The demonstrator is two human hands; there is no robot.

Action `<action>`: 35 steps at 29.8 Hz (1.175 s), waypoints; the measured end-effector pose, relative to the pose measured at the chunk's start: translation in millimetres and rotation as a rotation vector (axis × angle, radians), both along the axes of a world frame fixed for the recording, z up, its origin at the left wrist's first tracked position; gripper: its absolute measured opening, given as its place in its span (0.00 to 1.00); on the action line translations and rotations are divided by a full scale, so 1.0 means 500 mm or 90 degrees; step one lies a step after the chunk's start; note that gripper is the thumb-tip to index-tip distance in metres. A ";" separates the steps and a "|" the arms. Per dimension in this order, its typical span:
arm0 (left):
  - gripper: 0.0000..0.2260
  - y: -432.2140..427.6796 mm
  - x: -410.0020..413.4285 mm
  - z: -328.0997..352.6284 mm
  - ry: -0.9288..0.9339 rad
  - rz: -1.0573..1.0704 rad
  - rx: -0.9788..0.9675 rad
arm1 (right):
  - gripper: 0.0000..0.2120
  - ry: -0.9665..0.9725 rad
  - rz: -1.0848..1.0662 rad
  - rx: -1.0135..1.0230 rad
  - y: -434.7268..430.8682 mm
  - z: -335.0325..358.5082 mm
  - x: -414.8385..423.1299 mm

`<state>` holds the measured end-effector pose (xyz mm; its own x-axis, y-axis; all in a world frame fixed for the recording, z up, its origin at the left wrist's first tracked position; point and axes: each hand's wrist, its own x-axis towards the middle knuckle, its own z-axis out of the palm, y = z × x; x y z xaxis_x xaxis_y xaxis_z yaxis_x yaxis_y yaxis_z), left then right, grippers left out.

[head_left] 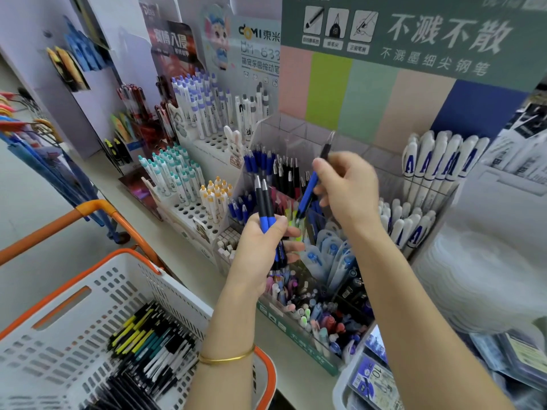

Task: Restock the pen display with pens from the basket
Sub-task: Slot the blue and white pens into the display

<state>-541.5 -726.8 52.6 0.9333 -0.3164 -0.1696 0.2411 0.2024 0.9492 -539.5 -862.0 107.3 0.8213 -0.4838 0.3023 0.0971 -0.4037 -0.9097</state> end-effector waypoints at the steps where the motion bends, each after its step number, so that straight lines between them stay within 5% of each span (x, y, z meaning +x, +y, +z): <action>1: 0.03 0.001 0.001 -0.001 0.005 0.012 0.002 | 0.04 -0.042 -0.041 -0.041 -0.005 0.004 0.005; 5: 0.03 0.002 0.000 0.001 0.001 0.019 0.003 | 0.07 0.025 -0.102 -0.313 -0.016 -0.001 0.021; 8: 0.05 -0.003 -0.002 0.005 -0.005 0.004 0.000 | 0.05 0.155 -0.111 -0.379 -0.011 -0.022 0.022; 13: 0.04 -0.003 -0.001 0.006 -0.011 0.010 0.008 | 0.17 0.326 -0.105 -0.476 -0.010 -0.057 0.034; 28: 0.04 -0.004 -0.003 0.011 -0.024 -0.011 0.005 | 0.03 0.333 -0.120 -0.406 0.002 -0.060 0.048; 35: 0.04 -0.007 -0.004 0.012 -0.018 -0.036 -0.006 | 0.07 0.151 -0.031 -0.234 0.016 -0.044 -0.001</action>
<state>-543.3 -730.6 58.4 0.9186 -0.3697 -0.1398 0.2249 0.1979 0.9541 -540.0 -853.8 85.3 0.8674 -0.4192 0.2681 -0.1241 -0.7041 -0.6992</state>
